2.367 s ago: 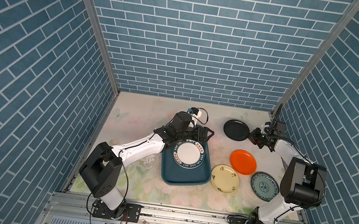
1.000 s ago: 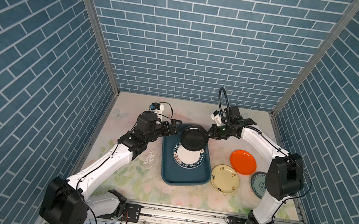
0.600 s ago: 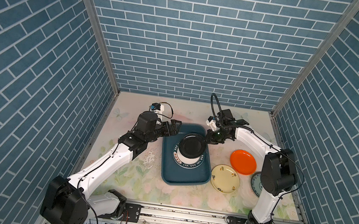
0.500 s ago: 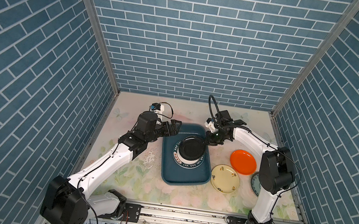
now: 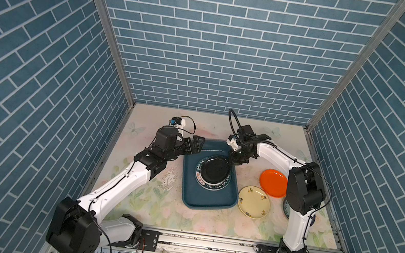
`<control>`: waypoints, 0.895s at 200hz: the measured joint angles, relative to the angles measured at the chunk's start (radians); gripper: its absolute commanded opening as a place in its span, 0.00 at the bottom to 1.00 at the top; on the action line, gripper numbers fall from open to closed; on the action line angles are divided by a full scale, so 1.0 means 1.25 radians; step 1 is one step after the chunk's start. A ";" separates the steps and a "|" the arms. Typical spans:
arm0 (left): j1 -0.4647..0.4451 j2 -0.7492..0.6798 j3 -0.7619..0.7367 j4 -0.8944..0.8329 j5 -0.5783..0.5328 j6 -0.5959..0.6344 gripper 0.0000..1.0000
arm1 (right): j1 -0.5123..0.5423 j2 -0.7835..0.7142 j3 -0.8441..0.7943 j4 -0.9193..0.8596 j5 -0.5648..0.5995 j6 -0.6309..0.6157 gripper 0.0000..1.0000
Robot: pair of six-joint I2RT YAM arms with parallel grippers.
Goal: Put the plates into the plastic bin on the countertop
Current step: 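Lower the black plate into the teal bin onto the green-rimmed plates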
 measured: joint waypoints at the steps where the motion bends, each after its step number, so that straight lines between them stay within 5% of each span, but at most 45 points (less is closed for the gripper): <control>1: 0.000 0.000 0.000 0.000 0.000 0.000 1.00 | 0.000 0.000 0.000 0.000 0.000 0.000 0.00; 179: 0.001 0.027 0.000 0.000 0.029 0.000 1.00 | 0.008 0.009 0.002 -0.022 0.041 -0.015 0.20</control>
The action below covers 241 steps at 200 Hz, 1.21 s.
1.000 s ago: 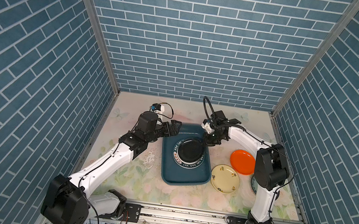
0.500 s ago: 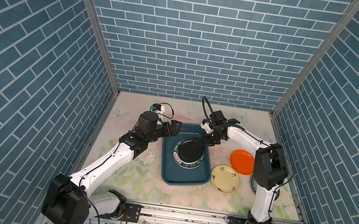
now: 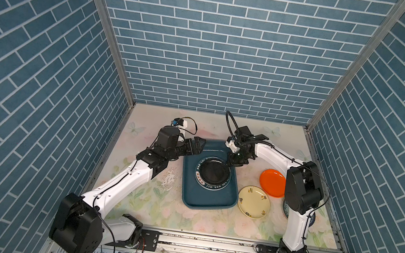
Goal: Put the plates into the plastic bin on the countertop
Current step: 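Lower the black plate into the teal bin onto the green-rimmed plates, then open the right gripper and move it back toward the orange plate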
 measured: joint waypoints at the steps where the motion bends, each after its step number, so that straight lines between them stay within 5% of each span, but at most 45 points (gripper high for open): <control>1: 0.000 0.000 0.000 0.000 0.000 0.000 1.00 | 0.000 0.000 0.000 0.000 0.000 0.000 0.20; 75: 0.000 0.003 0.002 0.000 0.008 0.000 1.00 | 0.005 -0.010 0.002 0.029 0.021 -0.005 0.49; 124: 0.000 0.032 0.021 0.002 0.038 0.000 1.00 | 0.003 -0.121 -0.070 0.121 0.073 0.009 0.67; 179: -0.022 0.086 0.059 0.019 0.085 0.010 1.00 | -0.008 -0.255 -0.142 0.235 0.174 0.038 0.72; 241: -0.177 0.278 0.237 0.025 0.159 0.079 1.00 | -0.145 -0.359 -0.303 0.301 0.238 0.179 0.73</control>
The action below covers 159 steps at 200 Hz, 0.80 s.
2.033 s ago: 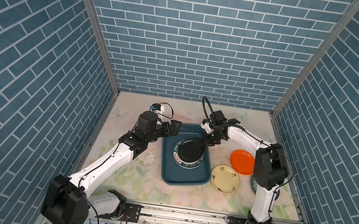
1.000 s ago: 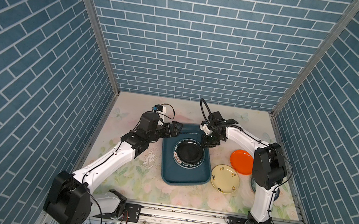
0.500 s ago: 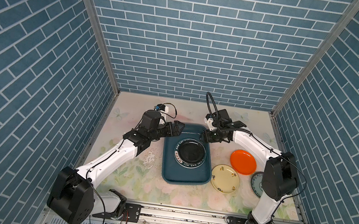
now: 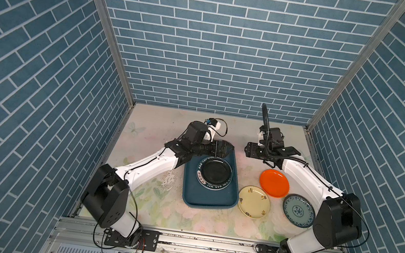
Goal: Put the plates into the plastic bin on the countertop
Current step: 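Open the right gripper and move it back toward the orange plate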
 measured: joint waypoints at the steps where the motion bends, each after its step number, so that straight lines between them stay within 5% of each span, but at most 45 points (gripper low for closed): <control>1: -0.002 0.002 0.002 0.000 0.002 0.001 1.00 | -0.002 -0.001 -0.002 0.000 0.000 0.002 0.73; 31: -0.056 0.091 0.089 -0.003 0.050 0.035 1.00 | -0.070 -0.082 -0.099 0.017 0.019 0.082 0.98; 103: -0.133 0.203 0.196 -0.046 0.117 0.089 1.00 | -0.170 -0.301 -0.274 -0.027 0.054 0.224 0.98; 159: -0.132 0.205 0.195 -0.049 0.125 0.096 1.00 | -0.258 -0.350 -0.418 -0.023 -0.058 0.356 0.92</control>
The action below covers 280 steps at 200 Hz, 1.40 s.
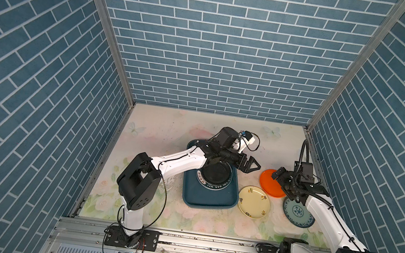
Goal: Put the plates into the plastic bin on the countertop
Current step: 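Open the right gripper and move it back toward the orange plate, then lower the right gripper onto the edge of the orange plate and close it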
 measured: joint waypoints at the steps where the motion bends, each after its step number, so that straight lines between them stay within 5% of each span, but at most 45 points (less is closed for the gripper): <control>1: 0.000 0.000 0.000 0.000 0.000 0.000 1.00 | -0.001 0.000 -0.002 0.000 -0.001 0.002 0.92; 115: 0.000 0.000 -0.003 0.000 -0.011 -0.003 1.00 | -0.020 -0.061 -0.141 0.032 -0.052 0.262 0.80; 280: 0.002 0.000 -0.003 0.000 -0.025 -0.010 1.00 | -0.020 -0.047 -0.261 0.267 -0.033 0.332 0.54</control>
